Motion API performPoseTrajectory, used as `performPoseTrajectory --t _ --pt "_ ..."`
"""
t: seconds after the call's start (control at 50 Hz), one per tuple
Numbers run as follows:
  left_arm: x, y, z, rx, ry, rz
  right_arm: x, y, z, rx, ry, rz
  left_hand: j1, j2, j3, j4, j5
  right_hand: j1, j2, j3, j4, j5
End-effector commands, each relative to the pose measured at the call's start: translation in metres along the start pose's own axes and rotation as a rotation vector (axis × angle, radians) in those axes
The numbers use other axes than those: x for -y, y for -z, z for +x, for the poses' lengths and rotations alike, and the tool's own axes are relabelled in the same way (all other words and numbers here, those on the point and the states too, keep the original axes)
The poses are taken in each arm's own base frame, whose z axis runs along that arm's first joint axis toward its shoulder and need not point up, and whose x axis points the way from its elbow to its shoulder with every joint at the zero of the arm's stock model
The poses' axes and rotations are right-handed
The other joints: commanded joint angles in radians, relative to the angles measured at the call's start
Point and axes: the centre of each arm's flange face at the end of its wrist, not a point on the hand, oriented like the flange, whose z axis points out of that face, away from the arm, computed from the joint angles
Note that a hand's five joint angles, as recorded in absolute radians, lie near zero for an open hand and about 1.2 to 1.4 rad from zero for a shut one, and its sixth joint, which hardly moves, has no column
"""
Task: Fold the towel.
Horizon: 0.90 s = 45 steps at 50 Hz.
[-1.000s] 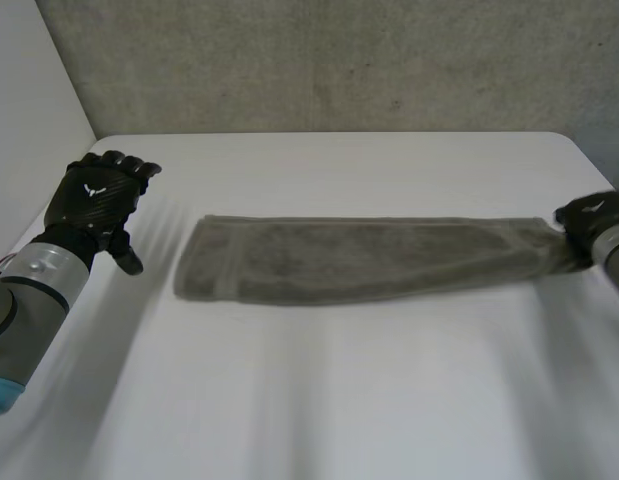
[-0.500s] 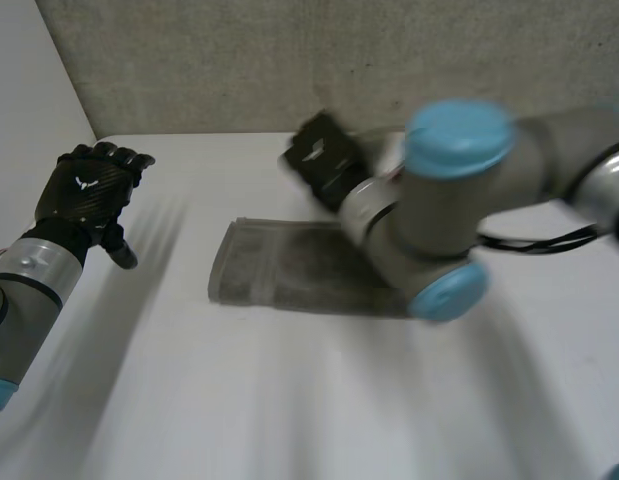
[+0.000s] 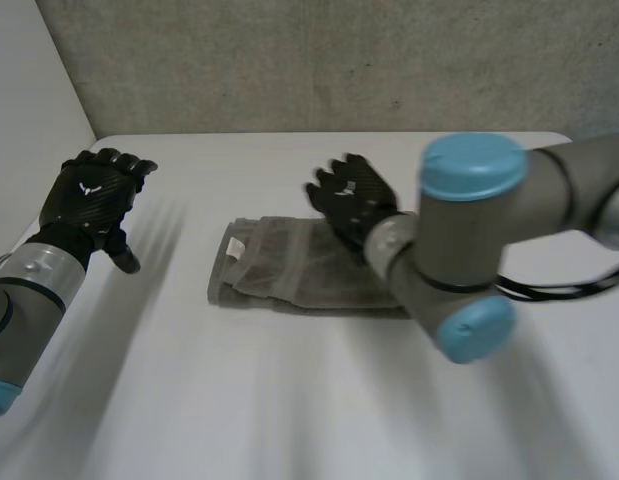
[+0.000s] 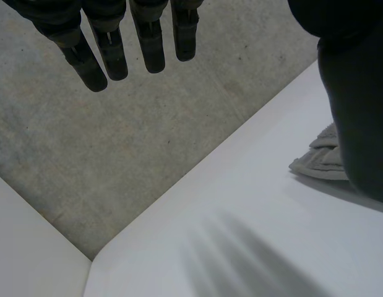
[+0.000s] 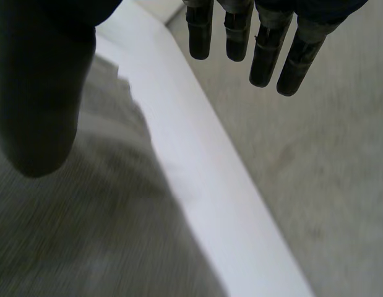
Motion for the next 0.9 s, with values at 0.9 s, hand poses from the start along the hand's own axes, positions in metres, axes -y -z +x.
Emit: performPoseTrajectory --t 0.9 --pt "0.005 0.007 0.017 -0.045 0.0 0.013 -0.148 0.065 0.084 -0.166 -0.189 -0.408 -0.077 -0.07 -0.057 -0.073 -0.212 1.166 1.153 1.151 1.145 1.163"
